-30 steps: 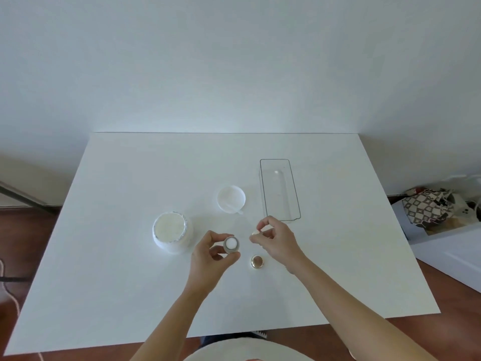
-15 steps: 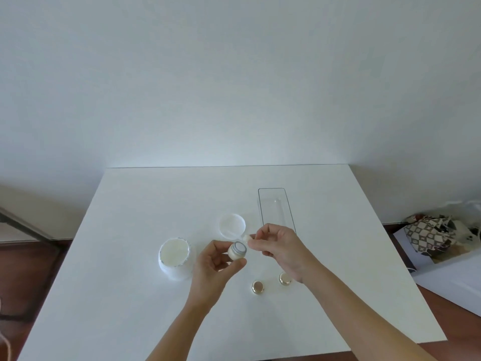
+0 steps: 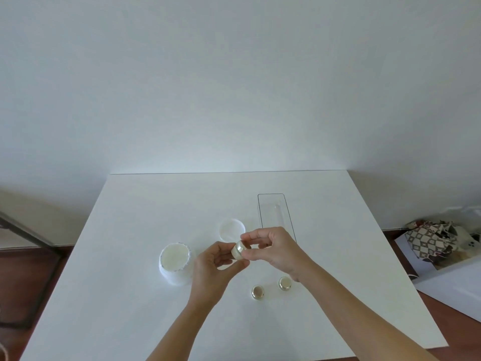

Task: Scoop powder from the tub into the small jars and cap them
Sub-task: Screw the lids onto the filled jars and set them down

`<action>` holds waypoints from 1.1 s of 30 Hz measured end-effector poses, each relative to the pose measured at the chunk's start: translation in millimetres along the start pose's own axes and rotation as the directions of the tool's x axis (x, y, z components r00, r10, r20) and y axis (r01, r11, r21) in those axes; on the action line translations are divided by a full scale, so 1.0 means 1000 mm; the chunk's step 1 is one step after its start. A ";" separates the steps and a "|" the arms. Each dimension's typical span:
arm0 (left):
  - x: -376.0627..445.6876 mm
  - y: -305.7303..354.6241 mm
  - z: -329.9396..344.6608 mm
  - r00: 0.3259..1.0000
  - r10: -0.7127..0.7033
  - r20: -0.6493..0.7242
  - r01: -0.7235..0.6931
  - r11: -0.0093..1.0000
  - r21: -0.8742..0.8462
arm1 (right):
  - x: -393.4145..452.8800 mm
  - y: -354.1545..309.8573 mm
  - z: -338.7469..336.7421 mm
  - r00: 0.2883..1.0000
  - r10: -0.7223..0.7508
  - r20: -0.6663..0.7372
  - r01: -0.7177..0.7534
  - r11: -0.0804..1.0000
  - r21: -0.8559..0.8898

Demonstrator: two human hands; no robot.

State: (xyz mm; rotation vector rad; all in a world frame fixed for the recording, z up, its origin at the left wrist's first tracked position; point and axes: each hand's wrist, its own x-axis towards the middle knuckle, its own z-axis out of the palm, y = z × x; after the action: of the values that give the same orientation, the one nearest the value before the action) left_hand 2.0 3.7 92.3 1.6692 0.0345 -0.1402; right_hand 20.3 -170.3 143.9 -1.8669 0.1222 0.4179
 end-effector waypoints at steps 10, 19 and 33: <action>0.000 0.001 0.001 1.000 -0.005 0.002 0.005 1.000 0.022 | 0.003 0.000 0.000 0.990 -0.099 -0.103 0.058 0.936 -0.346; 0.000 0.001 0.003 1.000 0.007 0.025 -0.008 0.999 0.047 | 0.002 0.003 -0.007 0.987 -0.164 -0.002 0.150 0.912 -0.382; 0.005 -0.001 0.007 0.999 -0.002 0.043 0.000 0.999 0.050 | 0.006 0.004 -0.008 0.987 -0.162 0.006 0.148 0.884 -0.443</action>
State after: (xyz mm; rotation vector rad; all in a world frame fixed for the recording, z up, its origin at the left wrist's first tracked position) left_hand 6.7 -3.3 89.6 1.7154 -0.0006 -0.1789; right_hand 26.7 -178.8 140.1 -2.3145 -0.1128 0.3221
